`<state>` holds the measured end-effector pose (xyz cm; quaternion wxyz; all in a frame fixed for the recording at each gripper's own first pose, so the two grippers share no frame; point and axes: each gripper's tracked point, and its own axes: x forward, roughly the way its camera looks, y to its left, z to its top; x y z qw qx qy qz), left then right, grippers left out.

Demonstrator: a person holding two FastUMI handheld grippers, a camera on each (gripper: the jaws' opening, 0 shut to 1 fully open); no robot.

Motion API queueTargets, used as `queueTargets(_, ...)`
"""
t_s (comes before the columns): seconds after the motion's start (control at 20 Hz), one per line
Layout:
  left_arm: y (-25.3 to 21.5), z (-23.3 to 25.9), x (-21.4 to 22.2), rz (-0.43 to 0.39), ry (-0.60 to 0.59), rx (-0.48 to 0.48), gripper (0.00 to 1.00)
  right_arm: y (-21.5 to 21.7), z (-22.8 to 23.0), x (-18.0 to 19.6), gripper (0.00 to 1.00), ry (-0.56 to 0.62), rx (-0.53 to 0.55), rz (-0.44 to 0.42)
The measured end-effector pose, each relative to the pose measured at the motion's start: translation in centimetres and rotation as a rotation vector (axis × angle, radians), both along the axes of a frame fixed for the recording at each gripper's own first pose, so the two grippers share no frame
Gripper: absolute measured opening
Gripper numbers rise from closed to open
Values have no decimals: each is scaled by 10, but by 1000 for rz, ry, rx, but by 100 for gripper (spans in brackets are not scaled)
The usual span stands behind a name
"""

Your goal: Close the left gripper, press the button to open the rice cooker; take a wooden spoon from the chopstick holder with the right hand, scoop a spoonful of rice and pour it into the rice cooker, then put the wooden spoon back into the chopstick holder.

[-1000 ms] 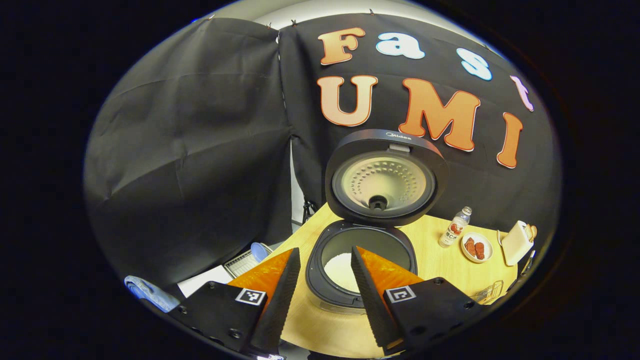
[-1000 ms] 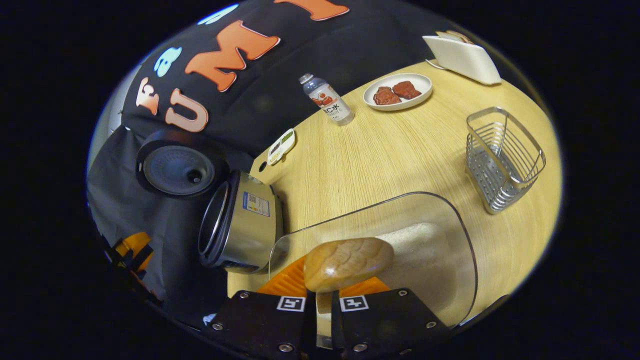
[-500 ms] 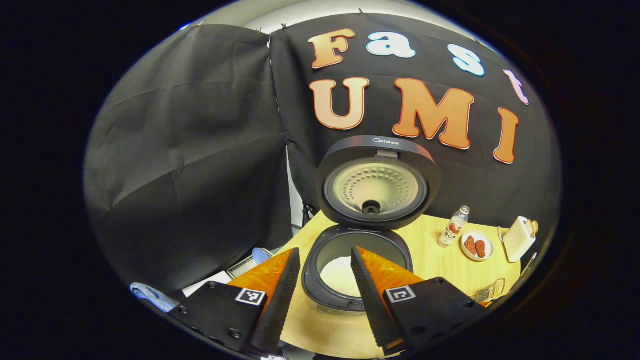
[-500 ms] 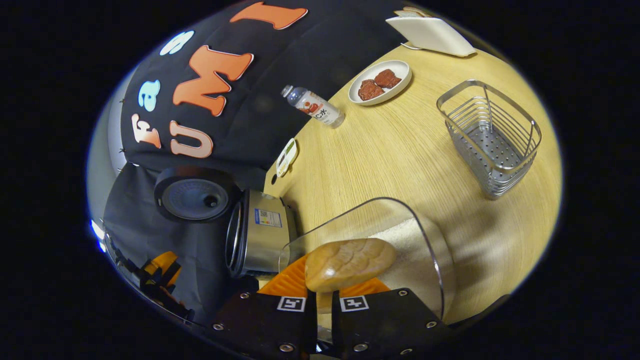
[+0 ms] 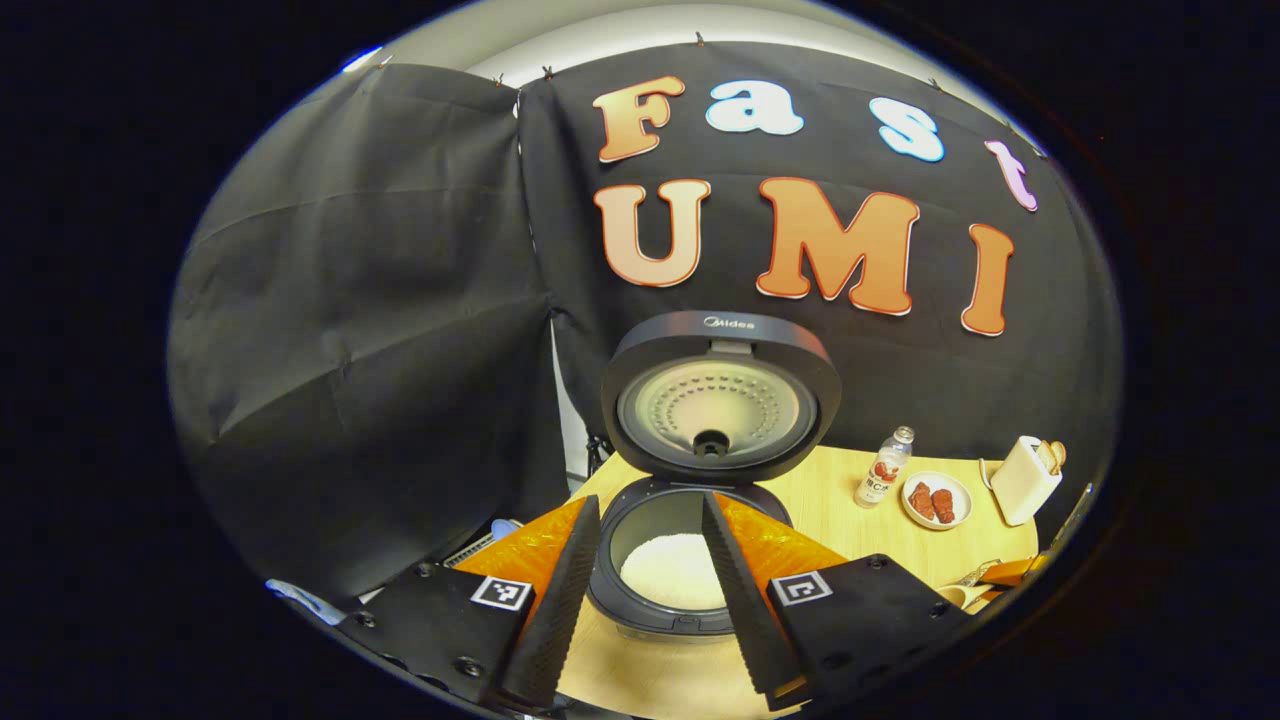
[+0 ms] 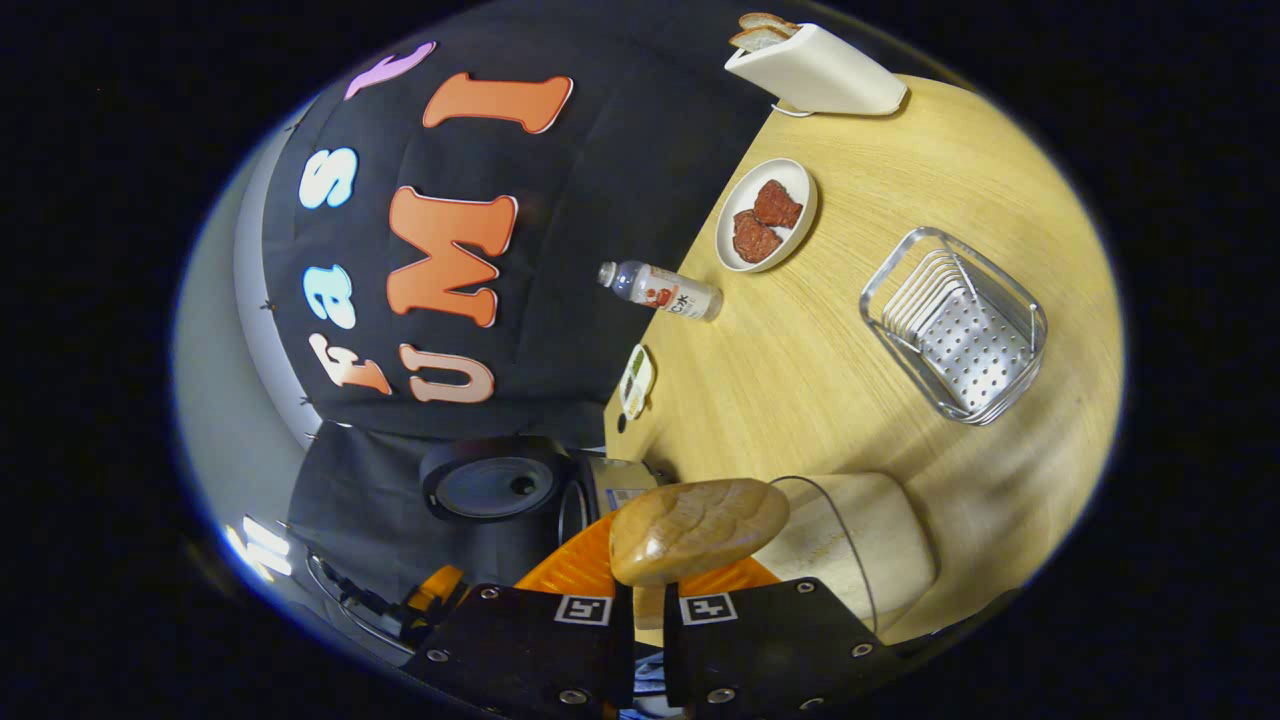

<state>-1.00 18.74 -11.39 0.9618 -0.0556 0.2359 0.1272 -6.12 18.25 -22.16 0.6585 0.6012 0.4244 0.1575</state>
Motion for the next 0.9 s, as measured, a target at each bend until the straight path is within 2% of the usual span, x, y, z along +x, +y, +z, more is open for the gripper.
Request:
queueTargets(0.15, 6, 22, -2, -10, -68, 51, 66, 11, 27, 14, 11, -35, 80, -10)
queueTargets(0.25, 12, 36, -4, -5, -108, 83, 75, 24, 44, 22, 11, -45, 130, 0)
queueTargets(0.35, 20, 50, -10, 5, -152, 112, 77, 37, 56, 29, 11, -50, 167, 18)
queueTargets(0.4, 26, 59, -13, 14, -180, 130, 84, 44, 63, 33, 11, -52, 186, 25)
queueTargets(0.65, 65, 92, -34, 75, -268, 236, 92, 85, 93, 51, 11, -44, 282, 66)
queueTargets(0.9, 103, 95, -55, 142, -281, 247, 88, 128, 106, 70, 11, -47, 265, 108)
